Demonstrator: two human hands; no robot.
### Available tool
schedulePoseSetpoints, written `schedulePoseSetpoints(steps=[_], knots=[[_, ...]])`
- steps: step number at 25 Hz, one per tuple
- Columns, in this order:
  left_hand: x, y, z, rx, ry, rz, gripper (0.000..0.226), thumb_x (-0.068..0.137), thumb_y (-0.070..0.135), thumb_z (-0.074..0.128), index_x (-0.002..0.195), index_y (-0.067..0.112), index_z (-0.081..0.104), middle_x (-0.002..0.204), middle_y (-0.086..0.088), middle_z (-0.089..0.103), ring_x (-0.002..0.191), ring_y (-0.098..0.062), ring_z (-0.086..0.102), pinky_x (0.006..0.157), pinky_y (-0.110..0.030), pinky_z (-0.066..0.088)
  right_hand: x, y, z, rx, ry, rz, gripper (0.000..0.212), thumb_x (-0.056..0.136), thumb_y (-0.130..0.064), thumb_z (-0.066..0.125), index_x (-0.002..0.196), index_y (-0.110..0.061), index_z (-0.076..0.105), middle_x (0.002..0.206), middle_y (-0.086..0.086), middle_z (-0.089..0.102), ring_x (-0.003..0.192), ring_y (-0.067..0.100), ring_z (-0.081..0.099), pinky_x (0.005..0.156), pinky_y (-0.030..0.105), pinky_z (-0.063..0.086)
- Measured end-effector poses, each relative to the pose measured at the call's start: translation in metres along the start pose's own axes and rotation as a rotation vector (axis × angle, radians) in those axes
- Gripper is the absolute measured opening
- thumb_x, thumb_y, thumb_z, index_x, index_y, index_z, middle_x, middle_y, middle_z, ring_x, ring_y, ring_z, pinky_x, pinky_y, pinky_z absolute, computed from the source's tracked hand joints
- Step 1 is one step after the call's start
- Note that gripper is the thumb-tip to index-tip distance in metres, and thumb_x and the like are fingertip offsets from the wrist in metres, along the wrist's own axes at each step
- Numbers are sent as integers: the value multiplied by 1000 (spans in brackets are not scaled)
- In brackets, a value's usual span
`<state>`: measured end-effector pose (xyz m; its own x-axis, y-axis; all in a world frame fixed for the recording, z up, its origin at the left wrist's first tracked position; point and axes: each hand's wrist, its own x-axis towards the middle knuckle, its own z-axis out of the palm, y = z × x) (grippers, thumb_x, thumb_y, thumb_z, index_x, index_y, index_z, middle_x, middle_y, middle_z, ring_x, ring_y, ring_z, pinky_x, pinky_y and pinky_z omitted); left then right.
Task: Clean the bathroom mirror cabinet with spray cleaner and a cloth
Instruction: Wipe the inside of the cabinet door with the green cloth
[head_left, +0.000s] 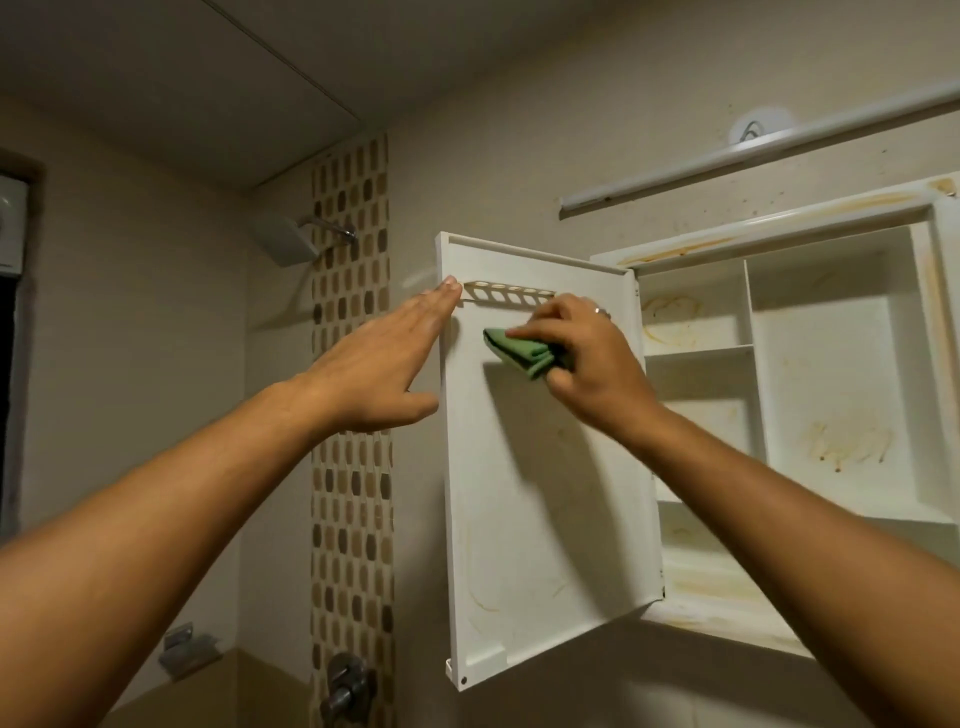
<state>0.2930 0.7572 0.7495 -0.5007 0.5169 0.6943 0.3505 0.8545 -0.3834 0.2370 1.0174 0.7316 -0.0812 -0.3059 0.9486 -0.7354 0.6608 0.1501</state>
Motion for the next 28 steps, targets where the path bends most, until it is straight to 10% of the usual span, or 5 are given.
schedulePoseSetpoints(steps=[6, 11, 16, 28], knots=[[-2, 4, -5, 22, -35, -50, 109, 90, 40, 63, 163, 22, -16, 172, 2, -12, 158, -12, -5, 128, -36, 14, -54, -14, 58, 63, -116, 113, 47, 71, 1, 61, 112, -16, 77, 96, 2, 66, 92, 27, 58, 76, 37, 46], [-3, 19, -9, 32, -52, -90, 112, 90, 40, 67, 162, 22, -17, 171, 1, -14, 158, -14, -3, 127, -36, 12, -114, -6, 29, 84, -593, -64, 45, 76, -7, 60, 115, -23, 76, 104, -5, 70, 98, 17, 60, 83, 42, 52], [-1, 31, -10, 74, -65, -112, 109, 91, 36, 64, 162, 21, -17, 171, -1, -15, 158, -14, -4, 128, -36, 14, -7, 27, -13, 73, 10, 87, 36, 78, -7, 63, 105, -23, 80, 95, -6, 73, 93, 20, 57, 81, 37, 47], [19, 82, 16, 382, -222, -202, 106, 93, 43, 55, 158, 19, -25, 170, -6, -16, 157, -21, -16, 129, -48, -3, -105, 39, 12, 301, -476, 15, 44, 75, 0, 60, 106, -23, 81, 95, -8, 72, 90, 12, 63, 81, 38, 53]])
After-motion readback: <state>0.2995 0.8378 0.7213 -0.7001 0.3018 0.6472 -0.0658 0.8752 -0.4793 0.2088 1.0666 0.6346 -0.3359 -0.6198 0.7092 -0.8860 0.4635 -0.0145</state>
